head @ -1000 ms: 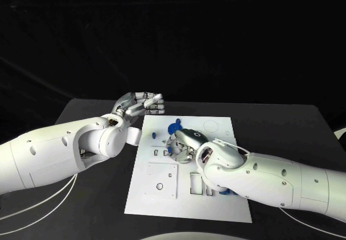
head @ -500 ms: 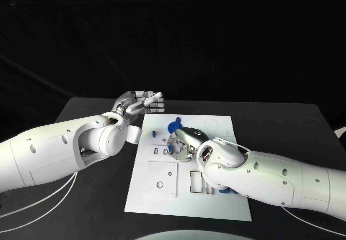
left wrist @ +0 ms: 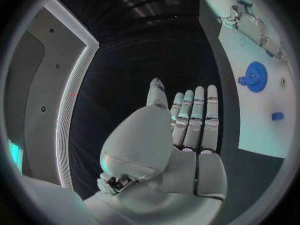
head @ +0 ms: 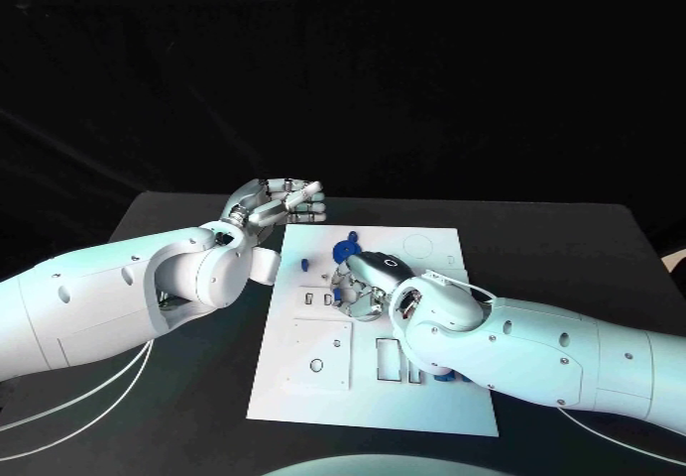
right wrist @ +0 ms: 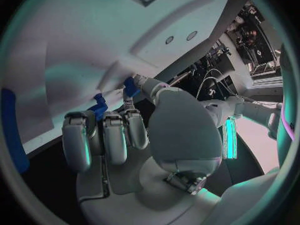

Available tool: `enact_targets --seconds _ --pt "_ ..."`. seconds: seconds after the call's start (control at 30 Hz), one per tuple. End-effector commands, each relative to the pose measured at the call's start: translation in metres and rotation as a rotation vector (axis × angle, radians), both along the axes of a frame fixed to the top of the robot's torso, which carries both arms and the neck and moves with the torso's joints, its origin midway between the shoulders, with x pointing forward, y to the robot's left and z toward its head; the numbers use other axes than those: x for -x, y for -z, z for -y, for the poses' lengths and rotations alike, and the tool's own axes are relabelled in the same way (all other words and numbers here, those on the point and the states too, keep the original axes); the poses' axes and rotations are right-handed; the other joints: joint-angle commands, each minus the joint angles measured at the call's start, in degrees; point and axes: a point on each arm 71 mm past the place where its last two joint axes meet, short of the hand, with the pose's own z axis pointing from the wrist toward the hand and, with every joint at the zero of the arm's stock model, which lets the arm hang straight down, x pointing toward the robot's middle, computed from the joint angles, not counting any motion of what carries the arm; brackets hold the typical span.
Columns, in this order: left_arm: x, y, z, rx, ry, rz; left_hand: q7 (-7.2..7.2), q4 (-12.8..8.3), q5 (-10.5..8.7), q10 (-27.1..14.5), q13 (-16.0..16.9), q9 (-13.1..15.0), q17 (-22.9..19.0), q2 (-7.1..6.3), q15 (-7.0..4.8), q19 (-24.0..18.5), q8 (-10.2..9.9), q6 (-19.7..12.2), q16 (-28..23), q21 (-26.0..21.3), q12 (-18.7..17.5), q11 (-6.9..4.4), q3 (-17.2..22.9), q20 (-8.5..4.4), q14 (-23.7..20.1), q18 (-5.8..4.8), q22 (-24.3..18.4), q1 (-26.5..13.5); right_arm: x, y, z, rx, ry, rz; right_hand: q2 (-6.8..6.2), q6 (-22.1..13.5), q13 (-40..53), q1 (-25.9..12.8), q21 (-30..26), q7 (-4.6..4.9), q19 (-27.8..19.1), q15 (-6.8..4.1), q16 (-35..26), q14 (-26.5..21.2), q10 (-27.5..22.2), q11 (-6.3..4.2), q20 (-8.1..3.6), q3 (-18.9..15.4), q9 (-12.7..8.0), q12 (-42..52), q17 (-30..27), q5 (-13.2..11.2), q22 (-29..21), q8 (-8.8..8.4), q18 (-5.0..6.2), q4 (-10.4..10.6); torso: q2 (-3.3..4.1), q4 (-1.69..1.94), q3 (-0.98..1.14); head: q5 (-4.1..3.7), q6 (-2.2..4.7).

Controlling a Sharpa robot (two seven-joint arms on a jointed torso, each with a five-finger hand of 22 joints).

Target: Assemble the parts on the task board

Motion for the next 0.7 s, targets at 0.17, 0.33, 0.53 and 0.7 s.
enact_targets --seconds 0.17,0.33,0.53,0.7 --pt "0.0001 -0.0014 0.0022 0.011 0.017 0.006 1.1 -0.1 -0.35 -0.3 0.1 0.1 0.1 0.62 0.01 0.1 -0.2 -0.4 -0.3 -0.3 -0.2 -0.24 -0.4 0.37 -0.5 0.47 -0.1 -0.1 0.0021 0.0063 0.0001 0.044 -0.012 -0.022 -1.37 -0.5 6.0 -0.5 0.1 0.34 3.9 -0.11 0.2 6.1 -0.7 0.03 -0.31 -0.4 -0.1 -0.6 15.1 0.1 13.3 -0.43 -0.4 -0.3 0.02 0.09 0.04 -0.05 -0.12" --pt "0.0001 -0.0014 0.0022 0.011 0.017 0.006 1.1 -0.1 -0.35 -0.3 0.1 0.1 0.1 0.62 0.01 0.1 -0.2 -0.4 -0.3 -0.3 -0.2 -0.24 -0.4 0.37 -0.5 0.47 -0.1 -0.1 0.0019 0.0067 -0.0003 0.046 -0.014 -0.023 -2.07 -2.0 5.4 -0.9 -0.1 0.91 3.8 0.24 0.2 6.1 -1.3 0.49 -0.07 -0.3 -0.6 -1.2 15.1 -0.2 13.2 -1.46 -0.35 -0.3 0.03 0.05 0.04 -0.01 -0.2" --pt "0.0 -0.0014 0.002 0.011 0.017 0.006 1.1 -0.1 -0.35 -0.3 0.1 0.1 0.1 0.62 0.01 0.1 -0.2 -0.4 -0.3 -0.3 -0.2 -0.24 -0.4 0.37 -0.5 0.47 -0.1 -0.1 0.0012 0.0074 -0.0001 0.048 -0.014 -0.023 -2.38 -2.8 5.0 -1.1 -0.2 1.24 3.7 0.5 0.2 6.1 -1.6 0.79 0.15 -0.3 -1.0 -1.5 15.1 -0.5 13.2 -2.05 -0.33 -0.3 0.02 0.05 0.04 0.0 -0.25" --pt "0.0 -0.0013 0.0017 0.01 0.016 0.005 1.1 -0.1 -0.35 -0.3 0.1 0.1 0.1 0.62 0.01 0.1 -0.2 -0.4 -0.3 -0.3 -0.2 -0.24 -0.4 0.37 -0.5 0.47 -0.1 -0.1 0.0006 0.0077 0.0003 0.048 -0.012 -0.022 -2.5 -3.0 4.9 -1.2 -0.4 1.34 3.6 0.58 0.2 6.1 -1.8 0.88 0.22 -0.4 -1.0 -1.7 15.1 -0.5 13.1 -2.2 -0.28 -0.3 0.05 0.06 0.07 0.01 -0.31"
